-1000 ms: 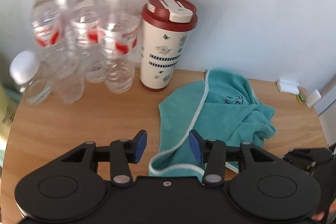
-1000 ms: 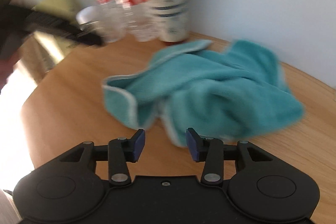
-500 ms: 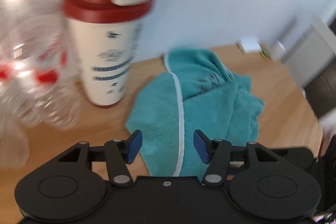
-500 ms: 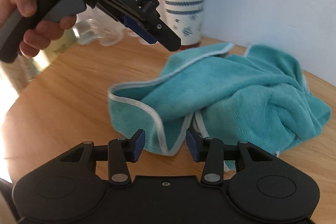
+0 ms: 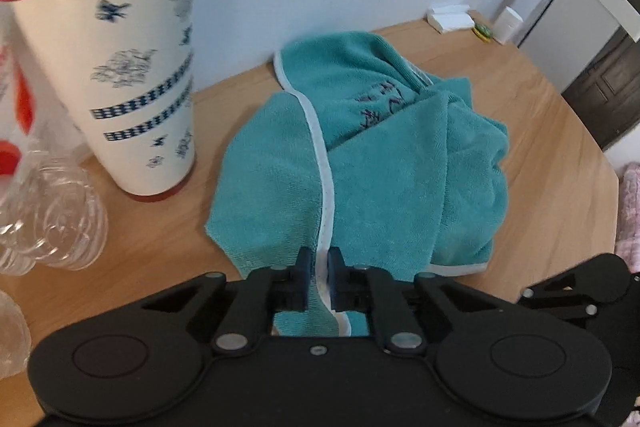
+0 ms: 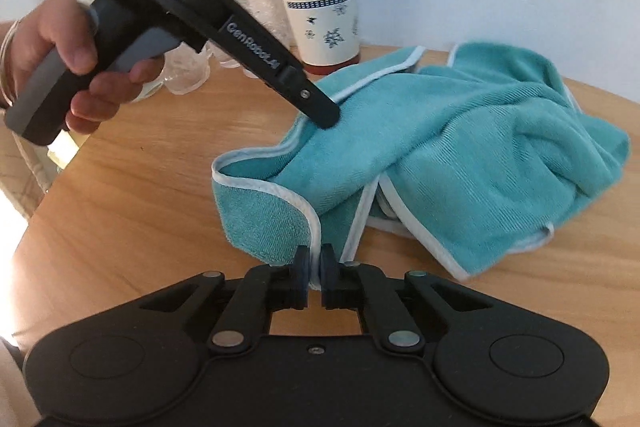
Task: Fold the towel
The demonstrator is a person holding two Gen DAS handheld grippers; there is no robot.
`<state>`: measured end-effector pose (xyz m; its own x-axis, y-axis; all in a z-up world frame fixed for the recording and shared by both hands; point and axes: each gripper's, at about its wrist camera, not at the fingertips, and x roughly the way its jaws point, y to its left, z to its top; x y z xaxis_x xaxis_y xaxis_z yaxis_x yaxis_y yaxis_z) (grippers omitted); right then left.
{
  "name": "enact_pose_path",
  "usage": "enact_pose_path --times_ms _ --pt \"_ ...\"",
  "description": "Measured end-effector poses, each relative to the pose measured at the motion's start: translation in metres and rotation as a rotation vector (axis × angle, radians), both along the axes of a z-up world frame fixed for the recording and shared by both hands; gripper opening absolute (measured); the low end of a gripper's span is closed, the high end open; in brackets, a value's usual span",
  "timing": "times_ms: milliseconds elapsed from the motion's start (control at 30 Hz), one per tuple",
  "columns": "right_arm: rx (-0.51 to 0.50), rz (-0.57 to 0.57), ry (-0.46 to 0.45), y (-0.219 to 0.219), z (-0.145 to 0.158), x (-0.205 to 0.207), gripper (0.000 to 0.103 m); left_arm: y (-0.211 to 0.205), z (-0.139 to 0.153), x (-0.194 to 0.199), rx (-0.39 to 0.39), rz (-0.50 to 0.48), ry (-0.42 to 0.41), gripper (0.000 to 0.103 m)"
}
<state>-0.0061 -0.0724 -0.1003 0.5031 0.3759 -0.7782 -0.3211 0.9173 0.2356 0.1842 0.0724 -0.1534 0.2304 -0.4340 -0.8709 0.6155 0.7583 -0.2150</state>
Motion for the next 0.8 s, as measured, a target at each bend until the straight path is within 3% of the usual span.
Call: enact_pose_path --times_ms 333,500,700,800 --pt "0.010 0.018 -0.022 -0.005 0.026 -0.021 0.004 0.029 0.016 -0.012 0.011 0.089 -0.030 0.006" --pt "0.098 0.004 -0.033 -0.020 0.051 -0.037 0.004 0.031 0.033 -0.026 -0.024 0.102 -0.042 0.006" --pt "0.072 0.005 -0.039 -0.039 0.075 -0.069 0.004 0.027 0.045 -0.047 -0.036 0.098 -0.035 0.006" --pt "0.030 -0.007 -0.016 -0.054 0.077 -0.089 0.004 0.031 0.044 -0.059 -0.048 0.116 0.005 0.006"
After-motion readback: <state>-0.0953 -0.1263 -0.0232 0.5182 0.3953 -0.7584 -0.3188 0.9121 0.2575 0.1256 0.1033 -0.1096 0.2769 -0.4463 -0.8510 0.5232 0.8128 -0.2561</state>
